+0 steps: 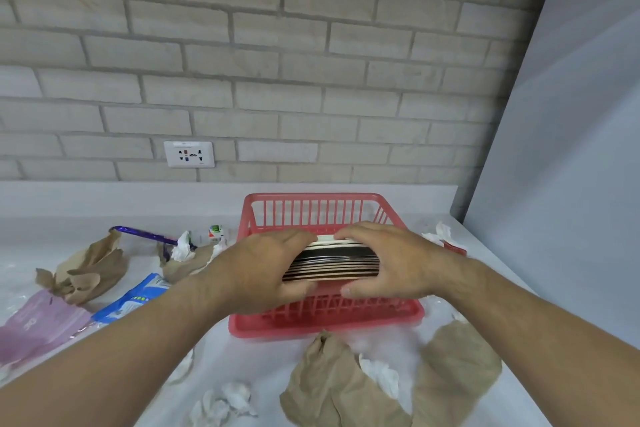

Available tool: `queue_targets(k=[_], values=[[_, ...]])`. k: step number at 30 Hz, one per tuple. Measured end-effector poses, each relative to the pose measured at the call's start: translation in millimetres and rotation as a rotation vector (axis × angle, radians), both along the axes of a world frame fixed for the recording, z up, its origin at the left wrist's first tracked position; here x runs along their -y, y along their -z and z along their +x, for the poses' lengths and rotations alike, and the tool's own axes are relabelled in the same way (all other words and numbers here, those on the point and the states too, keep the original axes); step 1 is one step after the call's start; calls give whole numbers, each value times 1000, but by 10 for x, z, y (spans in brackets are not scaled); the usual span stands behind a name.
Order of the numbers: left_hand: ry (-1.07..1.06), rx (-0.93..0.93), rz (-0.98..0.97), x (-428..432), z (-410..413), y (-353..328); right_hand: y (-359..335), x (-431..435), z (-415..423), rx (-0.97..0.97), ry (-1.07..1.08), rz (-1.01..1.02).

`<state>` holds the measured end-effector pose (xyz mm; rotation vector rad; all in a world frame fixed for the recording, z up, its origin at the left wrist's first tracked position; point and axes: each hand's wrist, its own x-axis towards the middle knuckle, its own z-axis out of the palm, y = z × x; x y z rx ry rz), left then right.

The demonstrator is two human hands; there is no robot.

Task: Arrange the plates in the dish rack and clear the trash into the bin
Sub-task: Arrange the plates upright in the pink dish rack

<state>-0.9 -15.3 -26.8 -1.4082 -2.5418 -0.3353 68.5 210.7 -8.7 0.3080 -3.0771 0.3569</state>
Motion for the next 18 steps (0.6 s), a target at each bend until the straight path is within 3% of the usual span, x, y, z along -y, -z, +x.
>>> queue_targets(k=[6,11,18], values=[[-92,-127,-91,-90,79,-59,105,12,-99,-69,61,57],[-106,-124,-82,-98,39,-46,90,26,-132,-78,51,65],[-4,-65,-28,-50,-114,81,-70,-119,-101,160,69,-345]])
